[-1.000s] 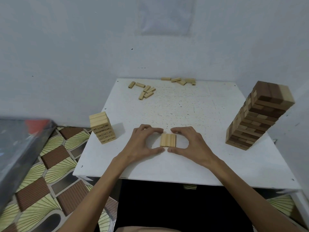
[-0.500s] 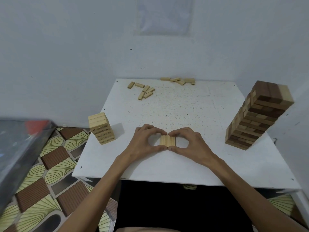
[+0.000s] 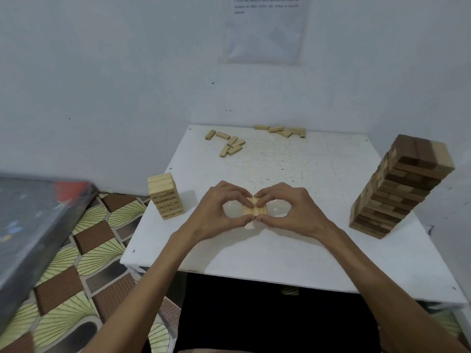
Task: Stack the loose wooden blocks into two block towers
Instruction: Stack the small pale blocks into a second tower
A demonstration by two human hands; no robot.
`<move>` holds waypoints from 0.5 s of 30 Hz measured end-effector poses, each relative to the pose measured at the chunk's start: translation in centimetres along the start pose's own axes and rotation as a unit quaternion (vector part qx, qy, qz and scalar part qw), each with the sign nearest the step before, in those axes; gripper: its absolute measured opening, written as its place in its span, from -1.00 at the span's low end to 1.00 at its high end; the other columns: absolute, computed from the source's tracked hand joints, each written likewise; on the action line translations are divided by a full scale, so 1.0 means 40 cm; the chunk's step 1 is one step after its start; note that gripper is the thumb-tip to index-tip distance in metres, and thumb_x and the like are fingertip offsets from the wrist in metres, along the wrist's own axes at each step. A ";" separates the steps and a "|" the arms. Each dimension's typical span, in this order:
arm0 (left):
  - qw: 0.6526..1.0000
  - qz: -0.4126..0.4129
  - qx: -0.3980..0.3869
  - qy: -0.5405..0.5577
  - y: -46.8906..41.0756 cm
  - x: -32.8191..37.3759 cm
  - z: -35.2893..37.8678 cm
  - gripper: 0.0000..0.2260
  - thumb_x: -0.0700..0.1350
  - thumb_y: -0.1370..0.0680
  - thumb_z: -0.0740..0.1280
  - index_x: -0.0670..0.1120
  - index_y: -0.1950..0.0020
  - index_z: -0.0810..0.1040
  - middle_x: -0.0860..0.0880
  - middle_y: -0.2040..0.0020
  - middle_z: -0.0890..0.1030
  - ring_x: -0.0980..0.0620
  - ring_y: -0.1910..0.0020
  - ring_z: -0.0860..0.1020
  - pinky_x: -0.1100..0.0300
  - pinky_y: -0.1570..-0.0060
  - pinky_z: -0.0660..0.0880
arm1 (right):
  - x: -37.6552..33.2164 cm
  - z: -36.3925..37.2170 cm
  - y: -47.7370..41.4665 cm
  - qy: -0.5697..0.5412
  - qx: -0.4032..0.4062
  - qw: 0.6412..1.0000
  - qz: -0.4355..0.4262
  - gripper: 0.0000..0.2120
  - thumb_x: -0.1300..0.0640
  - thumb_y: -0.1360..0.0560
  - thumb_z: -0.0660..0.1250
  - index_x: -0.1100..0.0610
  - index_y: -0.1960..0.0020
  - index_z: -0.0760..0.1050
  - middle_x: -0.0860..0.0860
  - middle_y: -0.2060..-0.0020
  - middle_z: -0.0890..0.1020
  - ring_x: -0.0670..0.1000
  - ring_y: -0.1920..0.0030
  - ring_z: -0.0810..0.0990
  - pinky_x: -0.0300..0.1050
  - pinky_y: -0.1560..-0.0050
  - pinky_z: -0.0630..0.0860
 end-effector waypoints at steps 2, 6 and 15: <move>1.000 0.003 0.013 -0.011 -0.001 0.014 -0.030 -0.81 0.07 -0.43 0.60 0.12 0.00 0.72 0.23 -0.13 0.67 0.14 -0.22 0.53 0.07 -0.22 0.43 | -0.018 -0.004 -0.021 -0.005 -0.002 1.000 -0.013 -0.73 0.09 -0.38 0.66 0.05 -0.04 0.71 -0.15 -0.11 0.70 -0.04 -0.20 0.64 -0.04 -0.23 0.55; 0.999 0.008 0.033 -0.032 0.003 0.031 -0.087 -0.80 0.09 -0.44 0.59 0.10 -0.01 0.72 0.23 -0.12 0.67 0.10 -0.20 0.54 0.12 -0.18 0.46 | -0.053 -0.001 -0.066 -0.030 -0.010 0.999 -0.030 -0.74 0.10 -0.38 0.66 0.04 -0.04 0.71 -0.14 -0.11 0.70 -0.02 -0.20 0.65 -0.11 -0.23 0.54; 0.994 -0.015 0.068 -0.079 0.034 0.040 -0.229 -0.77 0.07 -0.46 0.57 0.10 -0.08 0.68 0.21 -0.10 0.67 0.08 -0.19 0.53 0.26 -0.12 0.45 | -0.132 0.046 -0.188 -0.048 -0.035 0.995 -0.077 -0.74 0.09 -0.39 0.66 0.05 -0.05 0.72 -0.12 -0.11 0.70 -0.02 -0.22 0.64 -0.14 -0.21 0.55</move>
Point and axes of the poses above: each hand's wrist, its own y-axis away from the middle knuckle, its own z-axis out of the palm, x = y × z, the point moved 5 cm from there along -y, towards the middle knuckle
